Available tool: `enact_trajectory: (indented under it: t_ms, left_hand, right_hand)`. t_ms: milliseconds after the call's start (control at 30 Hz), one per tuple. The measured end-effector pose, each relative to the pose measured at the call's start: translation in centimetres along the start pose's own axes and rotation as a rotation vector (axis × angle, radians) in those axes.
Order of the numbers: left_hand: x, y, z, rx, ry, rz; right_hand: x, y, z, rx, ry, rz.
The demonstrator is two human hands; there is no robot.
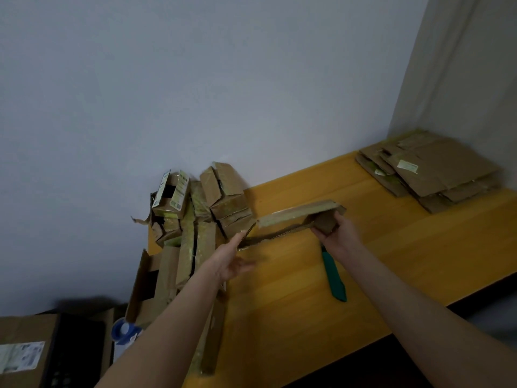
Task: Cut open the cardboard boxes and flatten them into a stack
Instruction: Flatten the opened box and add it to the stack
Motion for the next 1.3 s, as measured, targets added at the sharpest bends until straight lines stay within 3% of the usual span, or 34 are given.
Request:
enact_trajectory:
  t_ms: [100, 200, 333, 533, 733, 867, 1000, 1100, 1200, 1300]
  left_hand:
    - [0.3, 0.7, -0.3, 0.038, 0.000, 0.202]
    - [2.6, 3.3, -1.0, 0.237, -0.149, 0.036]
    - [4.6, 5.6, -1.1, 0.407, -0.294, -0.239]
    - [0.9, 3.6, -3.3, 0.453, -0.262, -0.621]
    - [-5.2, -0.1, -5.8, 0.402, -0.178, -0.576]
    - [-6.3, 0.1, -6.1, 0.486, -0.181, -0.589]
    - [-7.8, 2.0, -5.3, 0.565, -0.109, -0.770]
    - [-6.3, 0.6, -5.2, 0.590, -0.318, -1.020]
    - [-5.8, -3.6, -7.0, 0.429, -0.542, -1.320]
    - [-8.2, -4.9, -9.6, 0.286, -0.535, -1.526]
  right_hand:
    - [0.3, 0.6, 0.0, 0.010, -0.026, 0.091]
    - [-0.6, 2.6, -0.2, 0.165, 0.031, 0.298]
    - [-1.0, 3.4, -1.0, 0.287, 0.138, 0.801]
    - [3.9, 0.8, -1.7, 0.067, 0.245, 1.460]
    - [7.4, 3.4, -2.7, -0.105, 0.226, 2.002]
    - [7.1, 5.0, -3.6, -0.098, 0.272, 2.178]
    - [7.1, 5.4, -4.9, -0.076, 0.383, 2.270]
    - [8.1, 4.4, -6.1, -0.128, 0.476, 2.346]
    - [9.3, 3.7, -7.7, -0.174, 0.542, 2.456]
    - [10.8, 4.0, -9.3, -0.249, 0.546, 2.528]
Point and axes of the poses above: each hand's wrist, its own z-axis away from the middle knuckle, its own y-axis out of the back of the hand, x = y × z, the point moved 10 cm from there along -z, towards the middle knuckle, and after that the axes turned 5 degrees about -y, right-handed, at the moved point
